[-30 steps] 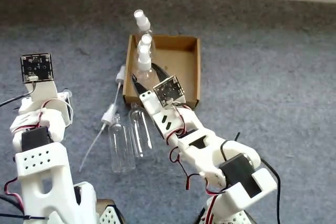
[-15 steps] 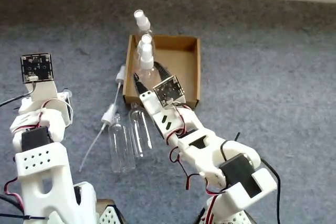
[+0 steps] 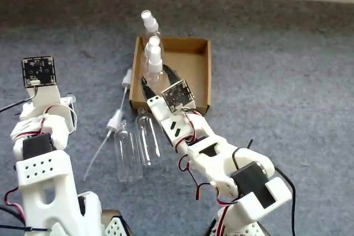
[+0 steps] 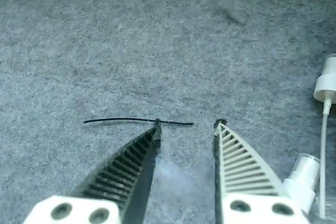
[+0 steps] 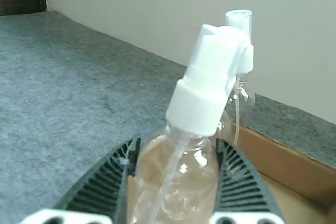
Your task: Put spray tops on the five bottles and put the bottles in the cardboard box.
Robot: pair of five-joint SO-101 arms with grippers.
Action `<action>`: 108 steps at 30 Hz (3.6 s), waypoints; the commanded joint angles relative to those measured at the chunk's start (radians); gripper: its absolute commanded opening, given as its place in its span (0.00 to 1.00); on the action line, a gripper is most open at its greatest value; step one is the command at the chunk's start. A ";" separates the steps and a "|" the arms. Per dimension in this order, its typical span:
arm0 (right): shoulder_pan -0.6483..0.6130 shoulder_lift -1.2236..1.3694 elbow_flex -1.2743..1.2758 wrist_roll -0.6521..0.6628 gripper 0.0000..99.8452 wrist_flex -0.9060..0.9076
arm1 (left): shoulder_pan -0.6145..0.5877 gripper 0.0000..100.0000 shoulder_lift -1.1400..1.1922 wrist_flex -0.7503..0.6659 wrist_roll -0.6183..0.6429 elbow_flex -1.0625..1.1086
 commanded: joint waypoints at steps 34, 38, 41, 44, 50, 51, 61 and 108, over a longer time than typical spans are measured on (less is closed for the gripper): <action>-0.002 -0.018 0.035 0.008 0.25 -0.024 | -0.012 0.16 -0.008 -0.018 0.009 -0.012; -0.019 -0.018 0.035 0.008 0.25 -0.024 | -0.012 0.16 -0.008 -0.018 0.009 -0.012; -0.018 -0.018 0.035 0.008 0.25 -0.024 | -0.012 0.16 -0.008 -0.018 0.009 -0.012; -0.016 -0.018 0.035 0.008 0.25 -0.024 | -0.012 0.16 -0.008 -0.018 0.009 -0.012; -0.016 -0.019 0.035 0.008 0.33 -0.022 | -0.012 0.16 -0.008 -0.018 0.009 -0.012; -0.019 -0.019 0.035 0.008 0.34 -0.021 | -0.012 0.16 -0.008 -0.018 0.009 -0.012; -0.021 -0.021 0.028 0.008 0.35 -0.018 | -0.012 0.16 -0.008 -0.018 0.009 -0.012; -0.194 -1.201 0.033 0.002 0.35 1.699 | 0.179 0.22 0.800 0.338 -0.008 -0.863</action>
